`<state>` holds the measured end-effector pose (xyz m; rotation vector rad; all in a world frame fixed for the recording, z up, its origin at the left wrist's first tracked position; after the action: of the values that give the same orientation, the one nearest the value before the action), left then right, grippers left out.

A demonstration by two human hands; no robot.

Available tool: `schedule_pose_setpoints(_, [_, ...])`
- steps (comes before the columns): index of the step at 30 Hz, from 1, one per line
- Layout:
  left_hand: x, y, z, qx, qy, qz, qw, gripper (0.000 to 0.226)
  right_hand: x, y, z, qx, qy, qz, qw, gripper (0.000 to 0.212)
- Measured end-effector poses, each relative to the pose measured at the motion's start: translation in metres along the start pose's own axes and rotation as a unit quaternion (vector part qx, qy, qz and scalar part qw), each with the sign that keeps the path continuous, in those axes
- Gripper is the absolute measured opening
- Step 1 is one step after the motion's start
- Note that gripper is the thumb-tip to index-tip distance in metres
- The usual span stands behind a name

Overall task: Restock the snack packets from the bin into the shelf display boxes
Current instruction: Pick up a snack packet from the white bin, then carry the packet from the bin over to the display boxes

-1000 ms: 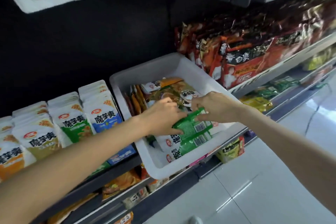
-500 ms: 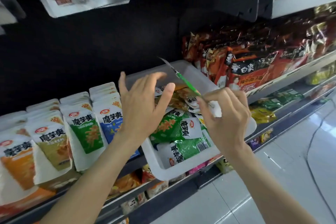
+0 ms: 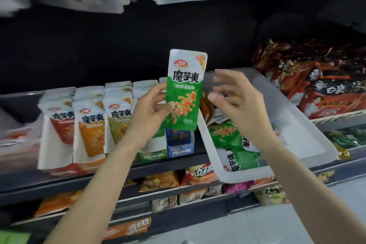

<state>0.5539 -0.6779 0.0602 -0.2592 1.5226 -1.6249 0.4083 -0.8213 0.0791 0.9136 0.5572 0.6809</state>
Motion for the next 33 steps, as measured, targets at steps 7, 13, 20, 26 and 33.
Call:
schedule_pose_setpoints(7, [-0.036,0.02,-0.015,0.007,0.018,0.057,0.998,0.046,0.042,0.006,0.049,0.096,0.085,0.101,0.987,0.056])
schedule_pose_setpoints(13, [-0.048,0.044,-0.023,0.008,-0.07,0.233,0.97,0.036,0.073,0.0,0.066,-0.015,0.169,-0.1,0.98,0.013])
schedule_pose_setpoints(20, [-0.055,0.084,-0.037,0.007,-0.084,0.477,0.875,0.056,0.113,-0.022,0.064,-0.103,0.211,-0.26,0.937,0.014])
schedule_pose_setpoints(26, [-0.046,0.092,-0.047,0.011,-0.051,0.516,0.855,0.066,0.136,-0.053,0.057,-0.093,0.243,-0.44,0.86,0.025])
schedule_pose_setpoints(33, [-0.044,0.1,-0.05,-0.012,-0.014,0.473,0.881,0.071,0.101,-0.053,0.056,-0.115,0.183,-0.306,0.927,0.026])
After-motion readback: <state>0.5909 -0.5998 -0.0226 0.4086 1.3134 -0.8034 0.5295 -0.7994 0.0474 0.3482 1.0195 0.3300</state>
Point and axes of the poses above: each hand's wrist, its own z-axis towards the middle knuckle, its own x-axis out of the palm, y = z × x, the point moved 1 cm from there along z, towards the middle knuckle, and after that the axes turned 14 degrees about z, right-handed, at the moved point
